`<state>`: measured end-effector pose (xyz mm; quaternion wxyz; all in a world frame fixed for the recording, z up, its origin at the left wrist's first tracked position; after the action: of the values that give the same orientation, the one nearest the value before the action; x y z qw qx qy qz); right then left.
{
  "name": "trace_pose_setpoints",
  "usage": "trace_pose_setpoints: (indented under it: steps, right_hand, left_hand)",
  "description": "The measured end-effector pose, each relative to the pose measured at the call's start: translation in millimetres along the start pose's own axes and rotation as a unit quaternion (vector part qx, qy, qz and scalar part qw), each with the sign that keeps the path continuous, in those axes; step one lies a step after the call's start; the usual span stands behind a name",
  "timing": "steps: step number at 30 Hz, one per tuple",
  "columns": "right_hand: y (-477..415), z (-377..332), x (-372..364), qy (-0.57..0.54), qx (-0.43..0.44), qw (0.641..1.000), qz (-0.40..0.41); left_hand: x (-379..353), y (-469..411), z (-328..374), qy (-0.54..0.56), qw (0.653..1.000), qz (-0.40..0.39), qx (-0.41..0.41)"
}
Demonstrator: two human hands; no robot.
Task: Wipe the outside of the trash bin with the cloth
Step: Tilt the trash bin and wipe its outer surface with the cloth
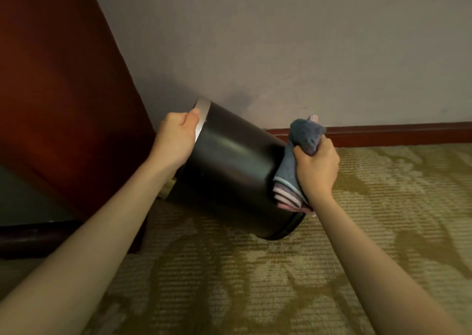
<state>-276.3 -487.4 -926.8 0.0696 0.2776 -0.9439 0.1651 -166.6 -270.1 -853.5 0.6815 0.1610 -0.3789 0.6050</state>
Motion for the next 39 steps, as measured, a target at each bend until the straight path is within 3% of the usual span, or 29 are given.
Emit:
trace_pose_setpoints:
  steps: [4,15,20,24,31,39]
  right_hand:
    - [26.4,5.0,5.3,-0.029,0.015,0.999,0.015]
    - [65.4,-26.9,-12.9,-0.083,-0.052,0.993,0.060]
    - [63.8,-69.7,-35.7,-0.156,-0.049,0.986,0.030]
    - [69.6,-91.8,-50.4,-0.178,0.005,0.984,-0.001]
    - [52.7,-73.5,-38.8,-0.081,0.147,0.985,-0.045]
    - [20.8,-19.0,-11.1,0.024,0.121,0.992,-0.006]
  left_hand:
    - [1.6,5.1,-2.0,0.045,0.998,-0.036,0.019]
    - [-6.8,2.9,11.4,0.145,0.987,-0.064,0.035]
    - [-21.1,-2.5,25.1,0.201,0.975,-0.043,0.079]
    - [-26.3,-5.3,37.7,0.232,0.966,-0.047,0.101]
    - [-30.3,-9.9,47.9,0.190,0.978,-0.043,0.071]
    - [-32.8,-17.7,52.6,0.120,0.990,-0.052,0.057]
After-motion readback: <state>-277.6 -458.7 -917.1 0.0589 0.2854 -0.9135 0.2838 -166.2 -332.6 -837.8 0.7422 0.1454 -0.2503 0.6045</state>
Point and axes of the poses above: each hand's wrist, its own y-axis away from the middle knuckle, its own x-axis out of the back of the hand, z = x × y, the point moved 2 cm from there along -y, towards the middle knuckle, and after that the axes turned 12 degrees about -y, right-handed, at the moved point
